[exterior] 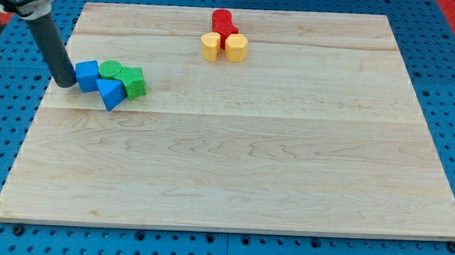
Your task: Push the blue cube in between the green circle and the blue triangle
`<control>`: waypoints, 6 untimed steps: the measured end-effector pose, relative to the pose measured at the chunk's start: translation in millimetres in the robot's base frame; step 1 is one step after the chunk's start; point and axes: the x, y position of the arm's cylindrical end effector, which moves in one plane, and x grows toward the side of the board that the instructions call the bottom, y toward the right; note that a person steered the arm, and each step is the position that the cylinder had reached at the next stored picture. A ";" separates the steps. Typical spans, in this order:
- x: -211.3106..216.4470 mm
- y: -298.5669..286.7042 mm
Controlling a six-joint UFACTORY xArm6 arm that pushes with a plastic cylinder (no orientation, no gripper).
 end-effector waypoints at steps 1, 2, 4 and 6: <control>-3.9 0.5; -29.7 -0.7; -45.7 25.7; -6.9 50.7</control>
